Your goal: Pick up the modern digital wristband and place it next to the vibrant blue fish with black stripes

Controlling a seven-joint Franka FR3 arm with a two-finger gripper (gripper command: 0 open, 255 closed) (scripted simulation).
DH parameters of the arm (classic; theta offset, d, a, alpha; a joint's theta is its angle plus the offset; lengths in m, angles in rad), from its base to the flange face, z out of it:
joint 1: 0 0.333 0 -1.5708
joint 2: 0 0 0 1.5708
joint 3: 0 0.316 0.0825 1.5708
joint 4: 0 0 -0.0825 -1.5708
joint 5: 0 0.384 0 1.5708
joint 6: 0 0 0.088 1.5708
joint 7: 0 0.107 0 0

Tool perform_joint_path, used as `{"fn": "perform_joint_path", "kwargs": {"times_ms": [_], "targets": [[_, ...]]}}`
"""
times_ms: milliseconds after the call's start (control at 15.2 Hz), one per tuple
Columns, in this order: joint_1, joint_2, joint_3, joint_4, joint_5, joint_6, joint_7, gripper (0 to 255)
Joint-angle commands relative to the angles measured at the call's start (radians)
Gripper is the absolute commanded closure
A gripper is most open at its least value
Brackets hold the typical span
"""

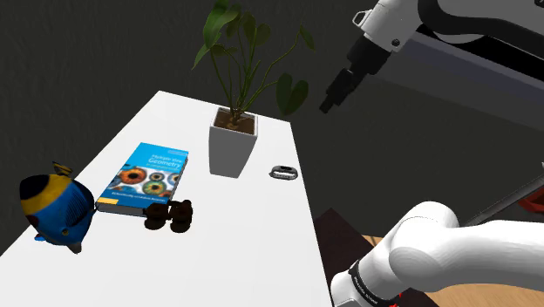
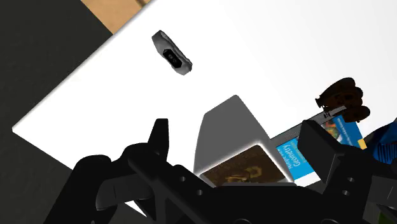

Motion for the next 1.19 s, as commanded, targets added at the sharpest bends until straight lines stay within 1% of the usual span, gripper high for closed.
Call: {"fn": "perform_joint_path", "kwargs": {"times_ms": [0,330,594,1122], "targets": [[0.000,0.000,0.000,0.000,0.000,0.000,0.000,0],[0.031,0.044,-0.028,-0.126,-0.041,0.131,-0.141,0],[0.051,0.102,-0.051,-0.209,-0.077,0.243,-0.249,0],[0.076,0.284,-0.097,-0.325,-0.160,0.492,-0.453,0]]}}
